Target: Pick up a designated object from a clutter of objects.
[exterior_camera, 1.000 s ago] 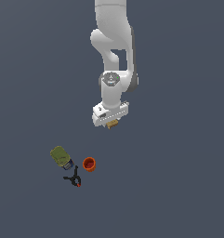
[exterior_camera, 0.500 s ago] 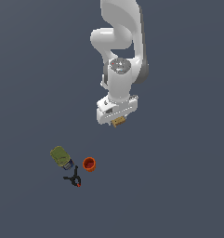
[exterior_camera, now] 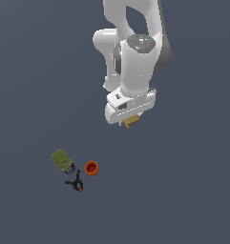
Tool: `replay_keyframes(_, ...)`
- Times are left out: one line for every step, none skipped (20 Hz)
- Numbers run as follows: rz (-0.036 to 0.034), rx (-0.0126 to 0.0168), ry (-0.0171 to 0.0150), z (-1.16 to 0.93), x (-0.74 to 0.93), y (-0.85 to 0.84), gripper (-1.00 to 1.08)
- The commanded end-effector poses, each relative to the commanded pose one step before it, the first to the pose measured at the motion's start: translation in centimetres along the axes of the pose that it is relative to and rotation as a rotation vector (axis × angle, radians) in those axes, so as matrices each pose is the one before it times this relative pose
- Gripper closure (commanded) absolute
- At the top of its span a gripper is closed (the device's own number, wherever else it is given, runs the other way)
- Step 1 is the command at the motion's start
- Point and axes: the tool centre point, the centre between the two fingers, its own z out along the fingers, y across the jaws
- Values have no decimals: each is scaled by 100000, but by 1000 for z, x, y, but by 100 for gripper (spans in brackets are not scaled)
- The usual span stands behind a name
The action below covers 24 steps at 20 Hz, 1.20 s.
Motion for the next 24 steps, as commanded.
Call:
replay_keyframes(25, -2, -7, -2183, 1445, -259, 108)
replay_keyframes(0, 0, 0, -815, 571, -91, 108)
replay_keyframes(0, 0, 0, -791, 557, -87, 108)
replay_keyframes(0, 0, 0, -769, 544, -83, 108)
replay_keyframes(0, 0, 0, -747, 532, -80, 108)
replay_keyframes(0, 0, 0, -727, 520, -77, 108)
replay_keyframes(0, 0, 0, -708, 510, -74, 108)
replay_keyframes(0, 0, 0, -690, 499, -71, 108)
replay_keyframes(0, 0, 0, -672, 490, -68, 108)
replay_keyframes(0, 0, 0, -656, 480, -65, 108)
replay_keyframes(0, 0, 0, -639, 471, -63, 108)
replay_keyframes(21, 19, 40, -642, 447, -43, 108)
replay_keyframes(0, 0, 0, -608, 454, -58, 108)
replay_keyframes(0, 0, 0, -594, 445, -55, 108)
replay_keyframes(0, 0, 0, -570, 431, -52, 108)
replay_keyframes(0, 0, 0, -530, 403, -47, 108)
replay_keyframes(0, 0, 0, -490, 375, -42, 108)
replay_keyframes(0, 0, 0, -452, 348, -38, 108)
replay_keyframes(0, 0, 0, -415, 322, -34, 108)
replay_keyframes(0, 0, 0, -381, 297, -30, 108)
replay_keyframes(0, 0, 0, -348, 273, -27, 108)
replay_keyframes(0, 0, 0, -316, 250, -23, 108)
replay_keyframes(0, 0, 0, -285, 228, -20, 108)
replay_keyframes(0, 0, 0, -256, 206, -17, 108)
